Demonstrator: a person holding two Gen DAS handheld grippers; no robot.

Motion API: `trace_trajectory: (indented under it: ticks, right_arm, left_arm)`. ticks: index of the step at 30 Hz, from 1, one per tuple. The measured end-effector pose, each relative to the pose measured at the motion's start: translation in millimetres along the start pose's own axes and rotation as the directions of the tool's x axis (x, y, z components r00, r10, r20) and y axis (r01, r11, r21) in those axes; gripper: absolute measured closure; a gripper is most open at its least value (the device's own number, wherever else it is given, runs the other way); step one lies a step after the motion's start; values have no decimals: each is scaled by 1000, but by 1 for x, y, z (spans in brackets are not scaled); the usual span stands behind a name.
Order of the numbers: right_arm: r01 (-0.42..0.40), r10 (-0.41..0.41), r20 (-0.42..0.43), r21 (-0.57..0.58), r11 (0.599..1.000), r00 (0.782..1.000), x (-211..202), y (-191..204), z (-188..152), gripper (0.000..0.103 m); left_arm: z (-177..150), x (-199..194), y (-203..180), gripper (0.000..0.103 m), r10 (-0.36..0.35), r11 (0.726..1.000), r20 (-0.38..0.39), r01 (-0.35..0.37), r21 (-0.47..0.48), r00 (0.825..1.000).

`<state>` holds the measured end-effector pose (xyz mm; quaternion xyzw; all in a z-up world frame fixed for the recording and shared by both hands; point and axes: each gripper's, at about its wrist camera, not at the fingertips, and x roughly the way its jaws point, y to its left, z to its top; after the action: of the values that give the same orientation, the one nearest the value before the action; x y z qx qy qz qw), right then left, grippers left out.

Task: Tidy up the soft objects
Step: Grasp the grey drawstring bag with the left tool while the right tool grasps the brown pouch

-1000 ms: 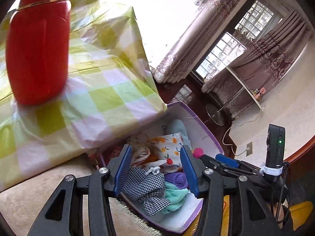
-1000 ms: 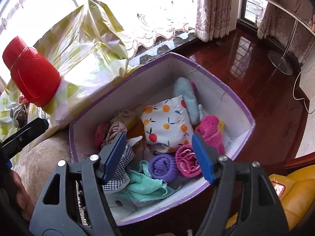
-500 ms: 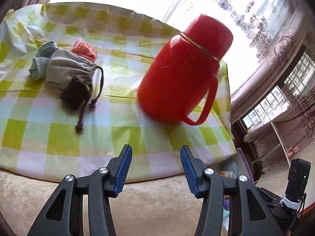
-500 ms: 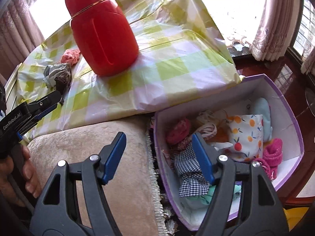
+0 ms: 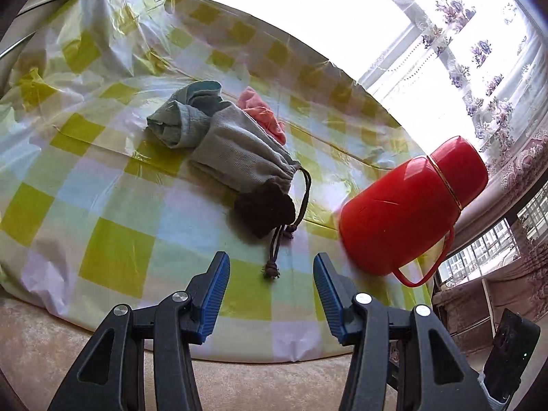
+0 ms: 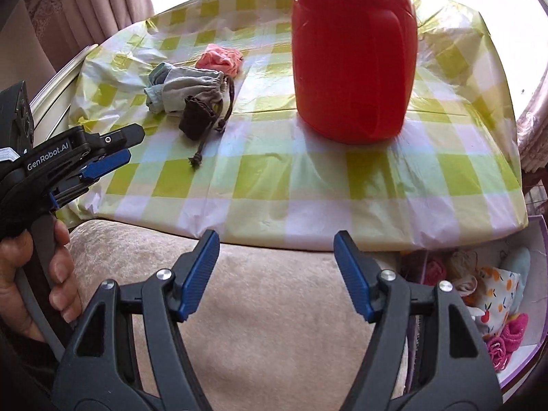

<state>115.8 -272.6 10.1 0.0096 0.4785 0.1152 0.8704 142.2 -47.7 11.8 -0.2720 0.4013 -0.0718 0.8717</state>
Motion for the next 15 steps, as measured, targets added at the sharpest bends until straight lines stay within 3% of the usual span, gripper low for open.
trace_trajectory:
  ticks: [10, 15]
  right_arm:
    - [-13, 15, 24, -88, 996, 1000, 43, 50, 36, 31]
    - [16, -7, 61, -155, 988, 998, 58, 73, 52, 31]
  left_arm:
    - [32, 18, 38, 51, -37, 988, 26, 41, -149, 999]
    - [42, 22, 59, 42, -48, 970, 54, 59, -235, 997]
